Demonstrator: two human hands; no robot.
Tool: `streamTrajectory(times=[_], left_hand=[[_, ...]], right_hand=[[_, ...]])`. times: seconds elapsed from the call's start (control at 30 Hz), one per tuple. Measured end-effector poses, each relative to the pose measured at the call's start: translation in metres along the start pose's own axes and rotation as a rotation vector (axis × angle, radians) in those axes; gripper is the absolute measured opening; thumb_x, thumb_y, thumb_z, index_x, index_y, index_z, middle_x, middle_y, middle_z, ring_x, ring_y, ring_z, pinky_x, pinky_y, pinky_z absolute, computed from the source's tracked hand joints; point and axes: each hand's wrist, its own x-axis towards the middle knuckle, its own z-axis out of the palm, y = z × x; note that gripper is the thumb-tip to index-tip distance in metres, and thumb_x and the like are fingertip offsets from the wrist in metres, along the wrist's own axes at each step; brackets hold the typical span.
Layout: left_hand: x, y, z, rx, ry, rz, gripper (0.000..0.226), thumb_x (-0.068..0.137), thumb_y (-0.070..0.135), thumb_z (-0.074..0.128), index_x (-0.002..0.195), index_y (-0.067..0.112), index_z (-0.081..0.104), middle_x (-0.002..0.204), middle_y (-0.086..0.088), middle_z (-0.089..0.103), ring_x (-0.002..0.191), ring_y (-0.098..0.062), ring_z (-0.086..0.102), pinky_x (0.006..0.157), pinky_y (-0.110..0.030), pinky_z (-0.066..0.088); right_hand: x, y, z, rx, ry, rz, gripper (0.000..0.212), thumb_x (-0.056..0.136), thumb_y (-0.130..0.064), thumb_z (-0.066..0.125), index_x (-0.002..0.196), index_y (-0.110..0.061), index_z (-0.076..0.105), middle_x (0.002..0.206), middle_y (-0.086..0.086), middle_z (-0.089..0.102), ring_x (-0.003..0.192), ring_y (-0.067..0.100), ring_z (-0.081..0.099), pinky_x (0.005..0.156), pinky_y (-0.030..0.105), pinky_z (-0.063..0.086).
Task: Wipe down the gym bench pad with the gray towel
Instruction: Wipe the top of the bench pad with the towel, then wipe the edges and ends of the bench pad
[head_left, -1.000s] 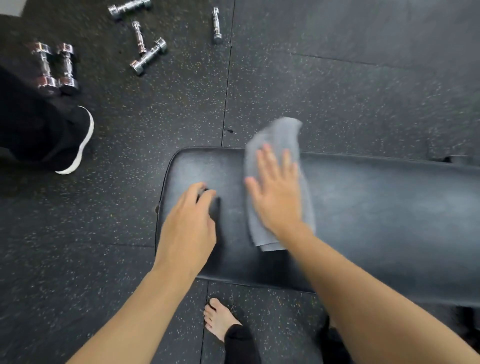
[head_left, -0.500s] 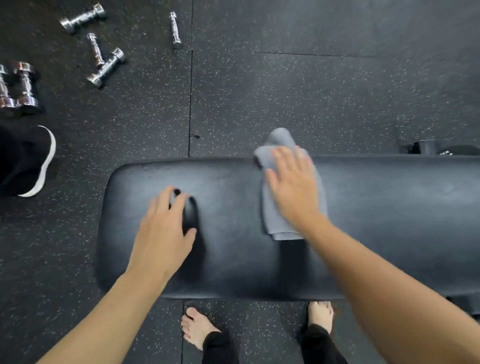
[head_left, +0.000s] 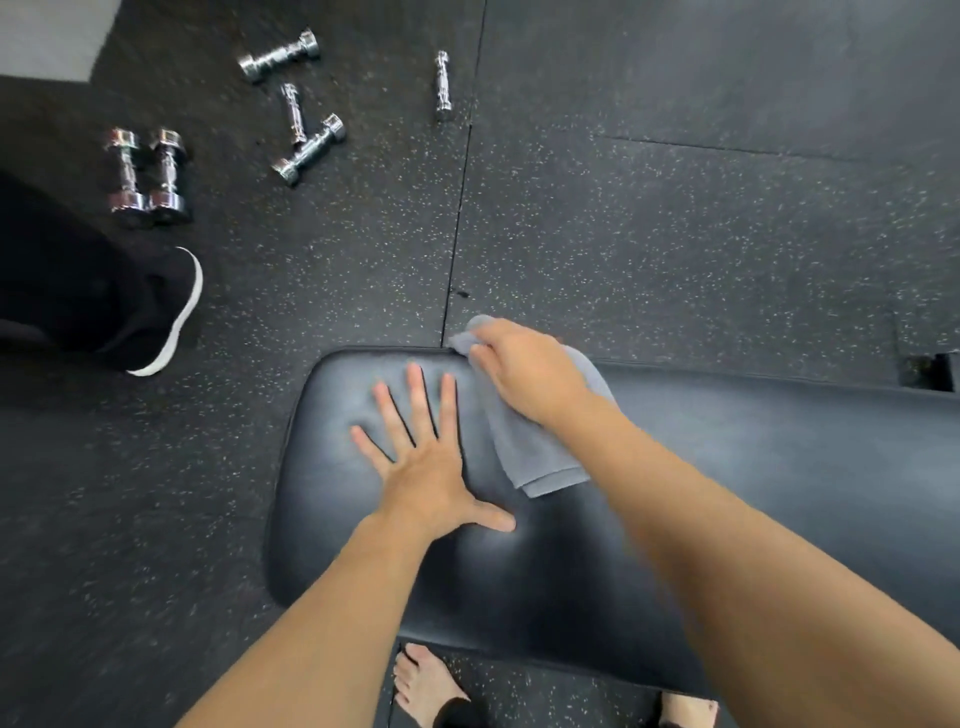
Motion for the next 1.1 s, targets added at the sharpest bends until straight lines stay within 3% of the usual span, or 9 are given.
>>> streamTrajectory(times=[0.07, 0.17, 0.23, 0.33, 0.43, 0.53, 0.73, 0.93, 1.1], left_hand=[[0.002, -0.002, -0.001, 0.069, -0.052, -0.018, 0.153, 0.049, 0.079, 0.070, 0.150, 0.016, -0.026, 0.147, -0.017, -0.049, 0.122, -0.046, -0.056, 0.096, -0.076, -0.027], [0.006, -0.006, 0.003, 0.146, -0.093, 0.027, 0.069, 0.088, 0.054, 0.046, 0.149, 0.026, 0.032, 0.160, -0.010, 0.022, 0.145, -0.049, -0.018, 0.088, -0.081, -0.029], [0.008, -0.012, 0.008, 0.242, -0.070, -0.016, 0.056, 0.099, 0.043, 0.034, 0.150, 0.020, 0.033, 0.158, -0.005, 0.031, 0.150, -0.042, 0.000, 0.073, -0.077, -0.039], [0.011, -0.016, 0.013, 0.172, -0.021, 0.044, 0.085, 0.082, 0.069, 0.042, 0.154, 0.028, 0.022, 0.163, -0.002, 0.023, 0.151, -0.039, -0.001, 0.059, -0.066, -0.047], [0.002, -0.013, 0.005, -0.041, -0.005, 0.102, 0.132, 0.048, 0.083, 0.063, 0.152, 0.045, -0.010, 0.162, -0.004, -0.026, 0.141, -0.035, -0.040, 0.083, -0.066, -0.044], [-0.005, -0.009, -0.004, -0.045, 0.019, 0.058, 0.161, 0.042, 0.077, 0.077, 0.145, 0.029, -0.036, 0.137, -0.006, -0.062, 0.120, -0.040, -0.059, 0.102, -0.075, -0.022], [-0.008, 0.008, -0.011, -0.018, 0.029, -0.015, 0.165, 0.044, 0.063, 0.086, 0.142, 0.026, -0.041, 0.142, -0.008, -0.058, 0.130, -0.046, -0.048, 0.107, -0.074, -0.012], [-0.020, 0.108, -0.004, -0.195, -0.036, -0.009, 0.148, 0.059, 0.045, 0.088, 0.150, 0.030, -0.027, 0.151, -0.006, -0.047, 0.138, -0.043, -0.040, 0.114, -0.066, -0.005], [-0.018, 0.155, 0.001, -0.207, 0.051, -0.201, 0.147, 0.058, 0.044, 0.091, 0.154, 0.022, -0.018, 0.156, -0.009, -0.038, 0.145, -0.040, -0.029, 0.117, -0.062, 0.003]], right_hand=[[0.045, -0.054, 0.014, 0.020, -0.147, -0.097, 0.026, 0.104, -0.026, 0.044, 0.108, -0.010, 0.064, 0.121, 0.011, 0.068, 0.114, 0.035, 0.060, 0.088, 0.039, 0.043], [0.087, -0.116, 0.036, 0.058, -0.318, -0.197, 0.027, 0.103, -0.036, 0.048, 0.102, -0.017, 0.066, 0.116, 0.007, 0.071, 0.114, 0.031, 0.060, 0.087, 0.037, 0.041], [0.097, -0.131, 0.048, 0.018, -0.374, -0.205, 0.027, 0.099, -0.045, 0.050, 0.092, -0.022, 0.063, 0.107, 0.005, 0.070, 0.111, 0.030, 0.060, 0.087, 0.036, 0.043], [0.092, -0.118, 0.045, -0.042, -0.330, -0.136, 0.033, 0.102, -0.048, 0.044, 0.096, -0.019, 0.059, 0.116, 0.011, 0.069, 0.110, 0.031, 0.060, 0.080, 0.035, 0.038], [0.069, -0.071, 0.022, -0.015, -0.298, 0.000, 0.042, 0.104, -0.053, 0.039, 0.088, -0.018, 0.056, 0.108, 0.012, 0.067, 0.109, 0.035, 0.060, 0.080, 0.038, 0.038], [0.024, 0.000, -0.011, -0.035, -0.239, 0.103, 0.050, 0.102, -0.063, 0.036, 0.070, -0.025, 0.046, 0.087, 0.003, 0.061, 0.092, 0.034, 0.059, 0.076, 0.039, 0.042], [-0.068, 0.119, -0.070, -0.089, -0.064, 0.306, 0.059, 0.098, -0.070, 0.033, 0.068, -0.020, 0.040, 0.069, -0.003, 0.059, 0.073, 0.029, 0.057, 0.065, 0.039, 0.043], [-0.044, 0.084, -0.059, -0.113, -0.219, 0.076, 0.040, 0.108, -0.047, 0.036, 0.105, -0.013, 0.057, 0.121, 0.013, 0.066, 0.112, 0.035, 0.062, 0.080, 0.039, 0.038], [-0.049, 0.121, -0.064, -0.032, -0.244, 0.020, 0.043, 0.105, -0.051, 0.038, 0.108, -0.014, 0.058, 0.120, 0.007, 0.066, 0.110, 0.033, 0.063, 0.076, 0.037, 0.036]])
